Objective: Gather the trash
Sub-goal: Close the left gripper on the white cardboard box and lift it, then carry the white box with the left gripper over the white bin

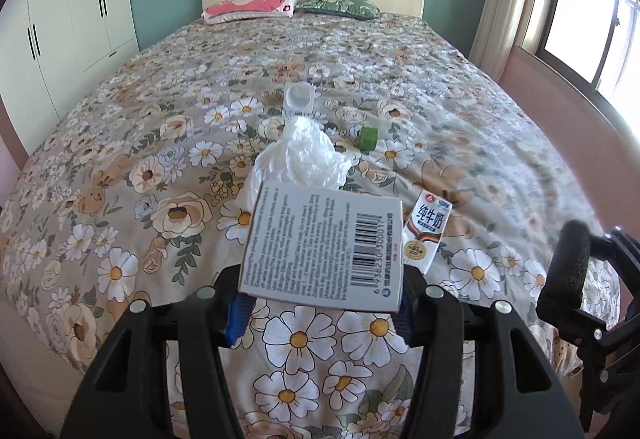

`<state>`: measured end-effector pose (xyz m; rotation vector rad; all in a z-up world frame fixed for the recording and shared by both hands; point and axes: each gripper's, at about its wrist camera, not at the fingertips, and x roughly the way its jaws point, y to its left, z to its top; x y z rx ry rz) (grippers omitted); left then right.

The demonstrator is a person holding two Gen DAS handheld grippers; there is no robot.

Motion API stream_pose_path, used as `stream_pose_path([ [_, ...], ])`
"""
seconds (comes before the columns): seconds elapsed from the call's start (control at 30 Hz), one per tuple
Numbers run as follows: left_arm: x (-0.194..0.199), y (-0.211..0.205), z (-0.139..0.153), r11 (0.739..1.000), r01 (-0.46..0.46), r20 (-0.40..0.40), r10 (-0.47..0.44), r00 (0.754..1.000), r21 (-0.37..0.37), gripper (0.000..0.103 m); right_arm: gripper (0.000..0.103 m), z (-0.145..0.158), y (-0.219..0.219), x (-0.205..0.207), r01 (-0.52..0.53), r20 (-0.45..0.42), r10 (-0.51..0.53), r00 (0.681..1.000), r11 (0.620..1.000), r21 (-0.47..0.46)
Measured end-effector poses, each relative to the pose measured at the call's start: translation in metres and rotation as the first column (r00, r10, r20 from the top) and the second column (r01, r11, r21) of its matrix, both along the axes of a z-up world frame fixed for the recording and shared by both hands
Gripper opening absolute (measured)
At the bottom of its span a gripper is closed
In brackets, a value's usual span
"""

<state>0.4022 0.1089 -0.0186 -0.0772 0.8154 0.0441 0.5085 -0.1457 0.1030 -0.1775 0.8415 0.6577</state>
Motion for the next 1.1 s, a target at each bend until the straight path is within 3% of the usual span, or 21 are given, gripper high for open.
stream_pose_path([
  [0.33, -0.081, -0.029, 0.108, 0.997, 0.034, 0.171, -0.045, 0.984, 0.066, 0.058, 0.083, 0.117, -0.020, -0.055, -0.009, 0.158, 0.005, 0.987, 1.000, 0.022],
  [0.57, -0.139, -0.046, 0.163, 0.993, 0.025, 0.274, -0.057, 0.960, 0.119, 0.058, 0.083, 0.183, -0.041, -0.092, 0.019, 0.206, -0.027, 0.978, 0.999, 0.041],
  [0.8, -0.191, -0.058, 0.204, 0.992, 0.045, 0.335, -0.083, 0.939, 0.118, 0.058, 0.083, 0.236, -0.065, -0.140, 0.047, 0.267, -0.061, 0.962, 0.997, 0.059],
  [1.1, -0.248, -0.072, 0.224, 0.985, 0.088, 0.371, -0.137, 0.918, 0.146, 0.058, 0.083, 0.282, -0.091, -0.208, 0.042, 0.345, -0.059, 0.937, 0.997, 0.058],
])
